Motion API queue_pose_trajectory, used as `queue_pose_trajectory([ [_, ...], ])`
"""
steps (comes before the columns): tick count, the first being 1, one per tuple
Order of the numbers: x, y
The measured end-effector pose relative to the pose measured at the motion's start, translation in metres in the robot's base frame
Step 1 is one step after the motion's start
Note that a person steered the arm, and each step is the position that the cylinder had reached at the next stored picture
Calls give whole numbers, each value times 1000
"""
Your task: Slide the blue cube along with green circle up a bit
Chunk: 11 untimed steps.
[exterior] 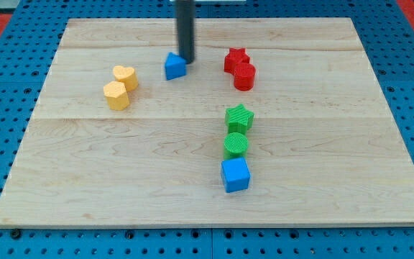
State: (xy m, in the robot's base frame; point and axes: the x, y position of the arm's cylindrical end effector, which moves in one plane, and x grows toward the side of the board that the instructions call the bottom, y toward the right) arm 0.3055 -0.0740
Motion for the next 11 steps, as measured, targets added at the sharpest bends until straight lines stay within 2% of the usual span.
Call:
queue_pose_trajectory([
  [1, 15, -42],
  [2, 1, -19],
  [3, -3, 53],
  [4, 93, 111],
  [5, 104, 168],
  [6, 180, 232],
  [7, 286, 168],
  [8, 277, 70],
  [9, 245, 73],
  [10, 293, 89],
  [11, 281, 164],
])
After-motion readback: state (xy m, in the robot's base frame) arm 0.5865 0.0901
